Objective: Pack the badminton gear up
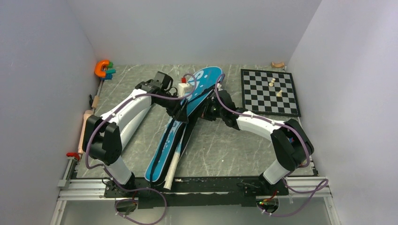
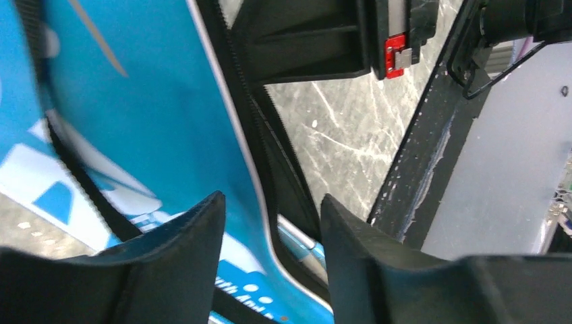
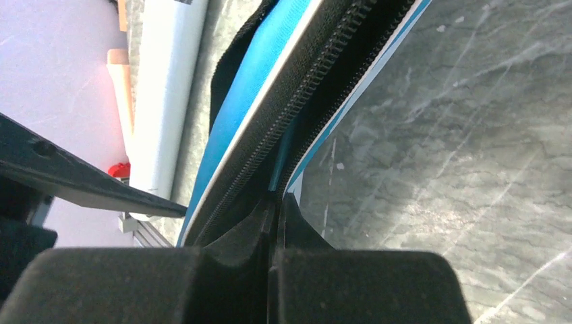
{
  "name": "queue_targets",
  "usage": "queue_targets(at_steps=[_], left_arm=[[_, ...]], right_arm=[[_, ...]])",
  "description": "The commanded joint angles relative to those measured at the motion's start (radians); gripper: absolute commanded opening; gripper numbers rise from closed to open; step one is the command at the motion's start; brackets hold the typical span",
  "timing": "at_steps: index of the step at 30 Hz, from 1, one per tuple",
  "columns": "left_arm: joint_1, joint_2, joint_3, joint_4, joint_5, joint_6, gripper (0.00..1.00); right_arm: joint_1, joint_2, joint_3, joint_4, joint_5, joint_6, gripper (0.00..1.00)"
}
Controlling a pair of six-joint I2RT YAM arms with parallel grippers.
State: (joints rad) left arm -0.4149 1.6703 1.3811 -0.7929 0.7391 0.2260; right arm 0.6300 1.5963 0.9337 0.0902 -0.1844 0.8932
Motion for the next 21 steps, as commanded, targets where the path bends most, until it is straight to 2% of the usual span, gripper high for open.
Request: queue_targets(at_steps=[1,2,4,5,9,15,21], left_arm=[[-0.046,-0.030,-0.060,0.057,0.012,0.023,0.71],[-0.049,-0.036,-0.072,0.075,0.014,0.018,0.78],[-0.057,-0.048,-0.091,0.103,0.017,0.019,0.80],[-0.061,-0.054,-0.101,0.119,0.022,0.025,0.88],[-0.081,-0.068,-0.126,0.153,0.031,0.033,0.99],[-0.134,-0.142,-0.206,0.242,-0.037,0.062,0.99],[-0.150,-0.146,-0.223,0.267,-0.100,0.043,0.99]], right_arm=[[0.012,-0.066,0.030,-0.014,-0.011,-0.011,0.00],[0.011,-0.069,0.033,-0.018,-0.010,-0.010,0.00],[0.014,-0.073,0.038,-0.022,-0.008,-0.007,0.00],[0.016,-0.075,0.042,-0.022,-0.010,-0.005,0.00],[0.023,-0.076,0.073,-0.042,-0.013,0.000,0.00],[0.033,-0.089,0.096,-0.066,-0.014,0.005,0.00],[0.034,-0.096,0.117,-0.086,-0.028,0.021,0.00]])
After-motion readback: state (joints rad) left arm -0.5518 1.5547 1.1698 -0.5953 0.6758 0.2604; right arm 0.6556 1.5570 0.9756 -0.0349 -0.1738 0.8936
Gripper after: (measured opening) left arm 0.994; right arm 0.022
